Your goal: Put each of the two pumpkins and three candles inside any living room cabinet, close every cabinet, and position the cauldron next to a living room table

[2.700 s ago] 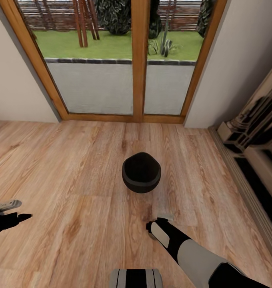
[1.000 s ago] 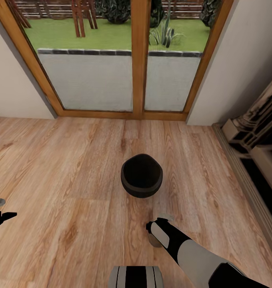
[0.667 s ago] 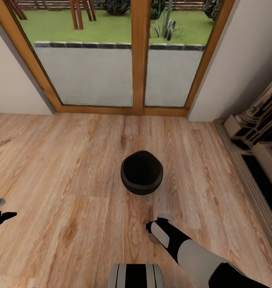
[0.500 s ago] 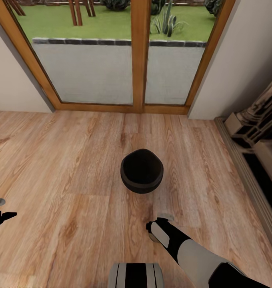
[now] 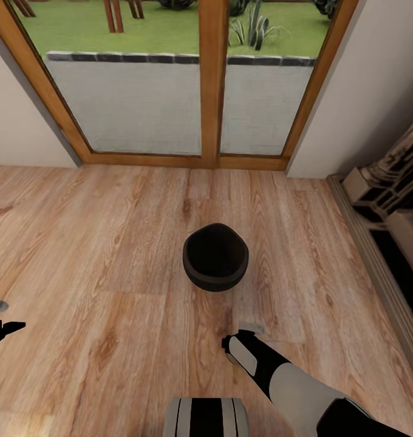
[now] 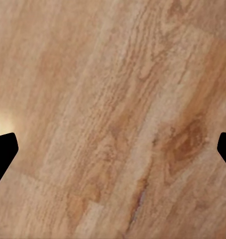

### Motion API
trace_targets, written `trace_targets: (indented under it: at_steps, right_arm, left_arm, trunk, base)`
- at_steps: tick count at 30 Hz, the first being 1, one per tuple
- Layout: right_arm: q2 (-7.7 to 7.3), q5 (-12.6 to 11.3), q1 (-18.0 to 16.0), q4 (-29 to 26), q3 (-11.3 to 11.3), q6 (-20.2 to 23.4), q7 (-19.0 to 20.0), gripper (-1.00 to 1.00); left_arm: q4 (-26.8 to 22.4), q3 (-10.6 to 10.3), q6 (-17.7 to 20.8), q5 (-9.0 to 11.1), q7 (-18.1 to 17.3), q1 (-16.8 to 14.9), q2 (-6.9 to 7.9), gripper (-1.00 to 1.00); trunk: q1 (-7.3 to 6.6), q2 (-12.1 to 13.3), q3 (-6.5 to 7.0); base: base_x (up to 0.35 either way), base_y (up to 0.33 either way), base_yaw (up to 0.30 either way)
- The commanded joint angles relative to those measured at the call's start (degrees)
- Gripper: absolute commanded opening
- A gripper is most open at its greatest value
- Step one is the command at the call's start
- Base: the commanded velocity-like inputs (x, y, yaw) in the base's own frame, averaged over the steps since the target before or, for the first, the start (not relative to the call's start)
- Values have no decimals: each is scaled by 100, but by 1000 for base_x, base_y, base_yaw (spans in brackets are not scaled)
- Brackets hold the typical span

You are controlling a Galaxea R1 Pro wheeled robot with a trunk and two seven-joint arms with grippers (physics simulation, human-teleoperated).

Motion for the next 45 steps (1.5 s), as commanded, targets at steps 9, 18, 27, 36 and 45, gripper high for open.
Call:
trace_targets:
  at_steps: [9, 18, 27, 36, 45]
  right_arm:
    - [0, -79, 5, 24, -16, -12, -3, -100]
    - [0, -79, 5, 24, -16, -12, -3, -100]
    - [0, -79, 5, 24, -16, -12, -3, -100]
    - [0, -79, 5, 24, -16, -12, -3, -100]
    - [0, -77, 5, 24, -16, -12, -3, -100]
  left_arm:
    - [-2, 0, 0, 0, 0, 0, 0, 100]
    - [-7, 0, 0, 0, -1, 0, 0, 100]
    - [-6, 0, 0, 0, -3, 0, 0, 100]
    - [-6, 0, 0, 0, -3, 0, 0, 100]
    - [-1, -5, 0, -1, -1, 0, -4, 100]
  trunk:
    - [1, 1, -1]
    - [1, 1, -1]
    - [-4, 3, 43]
    - [-6, 5, 66]
    - [-30, 17, 265]
  base:
    - [0, 0, 0]
    - [0, 0, 0]
    - [0, 0, 0]
    - [0, 0, 0]
    - [0, 0, 0]
